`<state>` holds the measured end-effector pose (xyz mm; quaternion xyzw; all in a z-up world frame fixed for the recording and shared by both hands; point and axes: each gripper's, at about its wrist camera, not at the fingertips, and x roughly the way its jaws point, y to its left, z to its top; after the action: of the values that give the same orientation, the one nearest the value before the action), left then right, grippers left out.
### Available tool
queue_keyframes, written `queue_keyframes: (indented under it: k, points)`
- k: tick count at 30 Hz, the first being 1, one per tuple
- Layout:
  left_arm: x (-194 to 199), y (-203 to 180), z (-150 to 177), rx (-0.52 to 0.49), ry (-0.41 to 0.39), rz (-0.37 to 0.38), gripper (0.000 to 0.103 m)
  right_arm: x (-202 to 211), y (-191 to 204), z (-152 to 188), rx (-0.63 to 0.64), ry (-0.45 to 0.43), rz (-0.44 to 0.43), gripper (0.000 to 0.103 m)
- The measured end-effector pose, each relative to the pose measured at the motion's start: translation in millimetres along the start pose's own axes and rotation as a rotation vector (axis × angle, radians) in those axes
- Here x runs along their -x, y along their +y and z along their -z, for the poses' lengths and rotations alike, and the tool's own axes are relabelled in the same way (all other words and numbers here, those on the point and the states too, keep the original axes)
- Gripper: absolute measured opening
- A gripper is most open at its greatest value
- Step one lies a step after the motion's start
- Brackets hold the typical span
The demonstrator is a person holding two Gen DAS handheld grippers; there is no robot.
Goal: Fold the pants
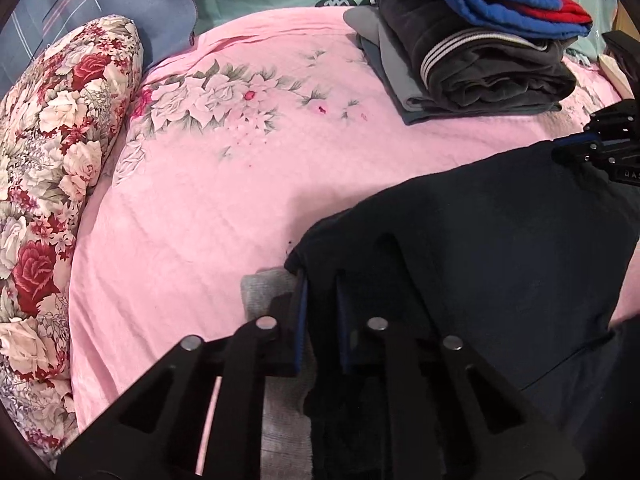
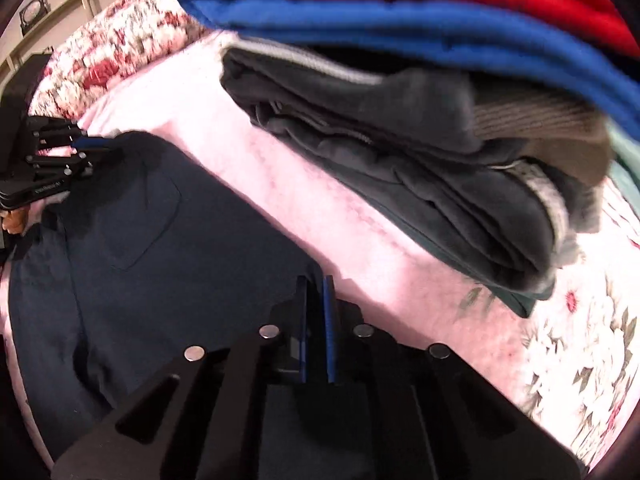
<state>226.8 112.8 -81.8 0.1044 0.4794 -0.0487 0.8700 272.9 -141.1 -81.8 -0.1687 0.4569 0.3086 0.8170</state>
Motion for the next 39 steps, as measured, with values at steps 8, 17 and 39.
queue_keyframes:
  k: [8, 17, 39]
  points:
    - [51, -7, 7, 0.000, -0.094, 0.006, 0.009, 62, 34, 15, 0.001, -0.141, 0.046, 0.006]
    - [133, -28, 79, -0.058, -0.165, 0.057, 0.009, 158, 144, 97, 0.071, -0.266, 0.065, 0.006]
    - [200, -30, 180, 0.007, -0.257, 0.063, 0.055, 167, 218, 213, -0.237, -0.263, 0.044, 0.052]
